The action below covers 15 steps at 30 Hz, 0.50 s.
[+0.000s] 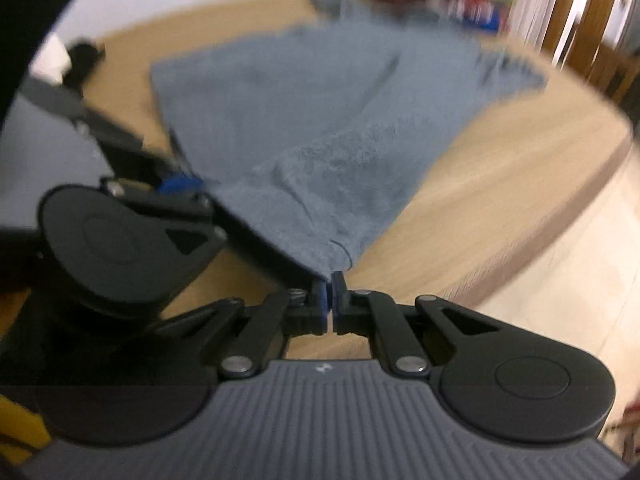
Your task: Fold clothes
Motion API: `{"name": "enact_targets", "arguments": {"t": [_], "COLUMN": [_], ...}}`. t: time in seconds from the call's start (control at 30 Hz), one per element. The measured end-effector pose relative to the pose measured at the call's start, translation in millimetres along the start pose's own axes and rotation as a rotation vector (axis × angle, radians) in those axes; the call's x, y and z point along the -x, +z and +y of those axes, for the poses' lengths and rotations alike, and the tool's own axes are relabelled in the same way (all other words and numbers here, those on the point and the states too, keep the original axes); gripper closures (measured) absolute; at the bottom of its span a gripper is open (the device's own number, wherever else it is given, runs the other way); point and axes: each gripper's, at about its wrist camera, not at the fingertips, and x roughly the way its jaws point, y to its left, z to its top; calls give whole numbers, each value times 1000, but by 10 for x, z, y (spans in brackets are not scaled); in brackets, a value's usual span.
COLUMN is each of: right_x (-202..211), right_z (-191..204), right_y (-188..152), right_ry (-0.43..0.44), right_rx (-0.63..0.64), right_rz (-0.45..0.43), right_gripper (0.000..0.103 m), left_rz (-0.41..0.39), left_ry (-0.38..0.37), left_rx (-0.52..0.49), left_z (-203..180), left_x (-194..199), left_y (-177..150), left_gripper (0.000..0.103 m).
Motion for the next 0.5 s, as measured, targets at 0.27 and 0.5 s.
{"name": "enact_targets", "arguments": {"t": [0.27, 0.5], "right_x": [-32, -11], "right_z": [-90, 141], "right_y": [-61, -146], "right_ry": [-17, -121], "right_rx": [-12, 233], "right_rz": [13, -125], "right_gripper": [91, 76], "left_rz": [-66, -120], "left_ry": [-9, 3], "left_rx": [-70, -158], "left_z": [-52, -97], "left_x": [-24, 26], "left_y": [-75, -160], "left_gripper": [90, 91]}}
